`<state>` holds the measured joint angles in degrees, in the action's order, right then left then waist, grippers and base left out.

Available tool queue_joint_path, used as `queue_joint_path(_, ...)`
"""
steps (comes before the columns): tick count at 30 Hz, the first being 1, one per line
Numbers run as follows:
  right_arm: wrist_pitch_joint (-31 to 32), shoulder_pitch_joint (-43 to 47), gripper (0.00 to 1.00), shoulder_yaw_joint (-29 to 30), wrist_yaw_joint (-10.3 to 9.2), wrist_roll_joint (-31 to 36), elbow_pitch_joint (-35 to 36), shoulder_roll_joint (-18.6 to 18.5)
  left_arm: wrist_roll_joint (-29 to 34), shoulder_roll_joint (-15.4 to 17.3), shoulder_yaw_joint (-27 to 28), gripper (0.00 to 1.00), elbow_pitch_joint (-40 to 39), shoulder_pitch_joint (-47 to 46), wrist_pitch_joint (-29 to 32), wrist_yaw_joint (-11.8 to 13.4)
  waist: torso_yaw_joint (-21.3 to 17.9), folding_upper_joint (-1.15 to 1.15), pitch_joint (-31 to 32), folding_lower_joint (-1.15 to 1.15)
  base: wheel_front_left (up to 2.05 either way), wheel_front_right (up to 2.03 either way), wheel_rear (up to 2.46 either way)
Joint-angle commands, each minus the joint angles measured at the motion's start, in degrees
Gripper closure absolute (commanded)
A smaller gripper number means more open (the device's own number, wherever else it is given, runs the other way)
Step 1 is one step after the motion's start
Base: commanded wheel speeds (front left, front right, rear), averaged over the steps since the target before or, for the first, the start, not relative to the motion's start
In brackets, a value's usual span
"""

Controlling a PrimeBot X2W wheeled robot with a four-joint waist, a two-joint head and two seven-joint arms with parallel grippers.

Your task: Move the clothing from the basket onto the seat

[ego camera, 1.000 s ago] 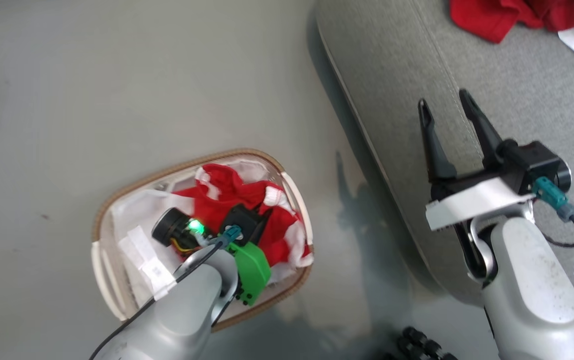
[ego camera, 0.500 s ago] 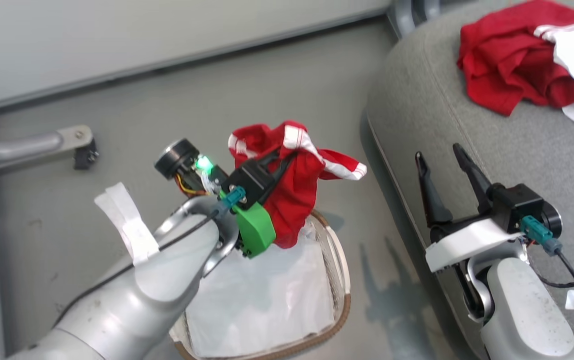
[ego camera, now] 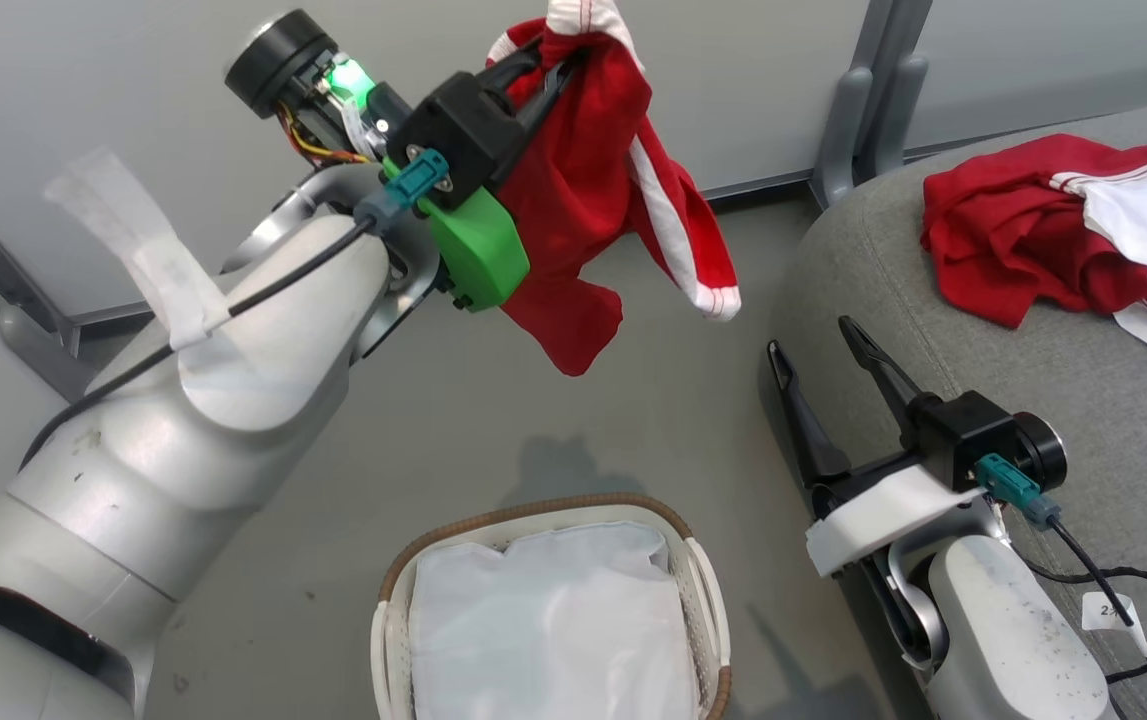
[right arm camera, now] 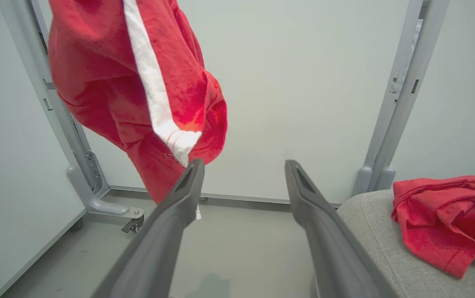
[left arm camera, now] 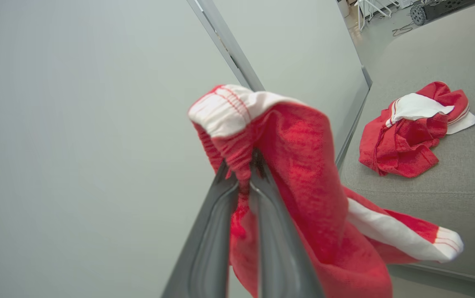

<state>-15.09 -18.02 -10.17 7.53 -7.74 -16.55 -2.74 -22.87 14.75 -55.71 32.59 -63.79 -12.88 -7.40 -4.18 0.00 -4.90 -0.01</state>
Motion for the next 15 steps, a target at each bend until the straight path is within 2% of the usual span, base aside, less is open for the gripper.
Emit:
queue_joint_path(1,-0.1,-0.3,0.0,-0.4,-0.08,0.3,-0.1,-0.3,-0.6,-0.2,0.3,1.0,0.5,-1.2,0.2,-0.1,0.4,0.0,1.4,0.01,0.0,0.0,0.0)
queue_joint_path(15,-0.1,-5.2,0.0,-5.2,-0.08,2.2,-1.0,-0.2,-2.7,-3.9,-0.9,1.0,4.2,-5.7,1.1,-0.1,1.5,0.0,3.5,0.01,0.0,0.0,0.0)
